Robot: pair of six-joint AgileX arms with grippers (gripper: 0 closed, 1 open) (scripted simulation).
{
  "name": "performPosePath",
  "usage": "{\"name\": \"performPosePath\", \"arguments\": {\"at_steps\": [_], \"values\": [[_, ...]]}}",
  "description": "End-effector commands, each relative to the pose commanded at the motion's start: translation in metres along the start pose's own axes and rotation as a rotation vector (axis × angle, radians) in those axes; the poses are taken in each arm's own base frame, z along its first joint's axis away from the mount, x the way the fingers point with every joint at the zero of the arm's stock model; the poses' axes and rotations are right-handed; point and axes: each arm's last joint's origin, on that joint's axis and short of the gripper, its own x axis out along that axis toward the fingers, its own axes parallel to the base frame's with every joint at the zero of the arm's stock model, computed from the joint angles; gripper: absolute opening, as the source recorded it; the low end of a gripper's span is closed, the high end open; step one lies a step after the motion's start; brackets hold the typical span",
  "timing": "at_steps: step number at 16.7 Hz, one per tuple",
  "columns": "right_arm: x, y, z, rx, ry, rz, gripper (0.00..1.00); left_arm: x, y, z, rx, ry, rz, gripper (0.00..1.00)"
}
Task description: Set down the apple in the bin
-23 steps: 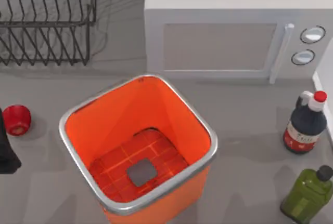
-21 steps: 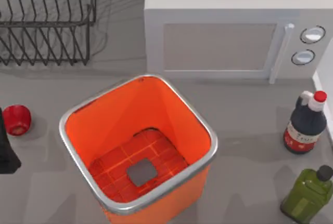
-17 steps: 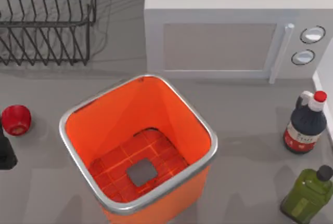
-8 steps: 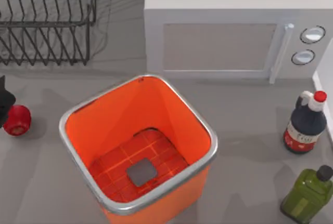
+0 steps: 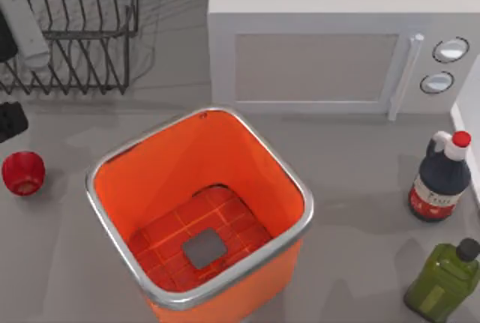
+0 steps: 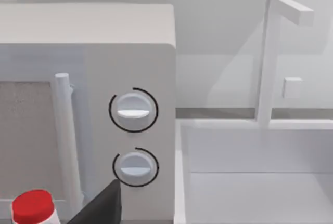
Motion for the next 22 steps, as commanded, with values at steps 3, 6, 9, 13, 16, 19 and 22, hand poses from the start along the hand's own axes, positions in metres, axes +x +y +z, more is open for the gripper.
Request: {"name": "performPosePath", "arguments": {"at_steps": [3,6,9,13,16,19,22], "values": [[0.0,0.0,0.0,0.0,0.0,0.0,1.0,0.047,0.018,-0.008,0.061,0.086,-0.213,1.0],[0.0,0.0,0.0,0.0,0.0,0.0,1.0,0.083,0.022,-0.019,0.084,0.142,-0.376,1.0],[0.0,0.0,0.0,0.0,0.0,0.0,1.0,0.096,0.023,-0.026,0.088,0.164,-0.441,1.0],[0.0,0.0,0.0,0.0,0.0,0.0,1.0,0.096,0.021,-0.024,0.092,0.163,-0.441,1.0],[0.0,0.0,0.0,0.0,0.0,0.0,1.0,0.108,0.017,-0.027,0.087,0.165,-0.445,1.0],[0.0,0.0,0.0,0.0,0.0,0.0,1.0,0.135,0.006,-0.032,0.088,0.162,-0.435,1.0],[0.0,0.0,0.0,0.0,0.0,0.0,1.0,0.157,-0.005,-0.037,0.088,0.163,-0.439,1.0]]}}
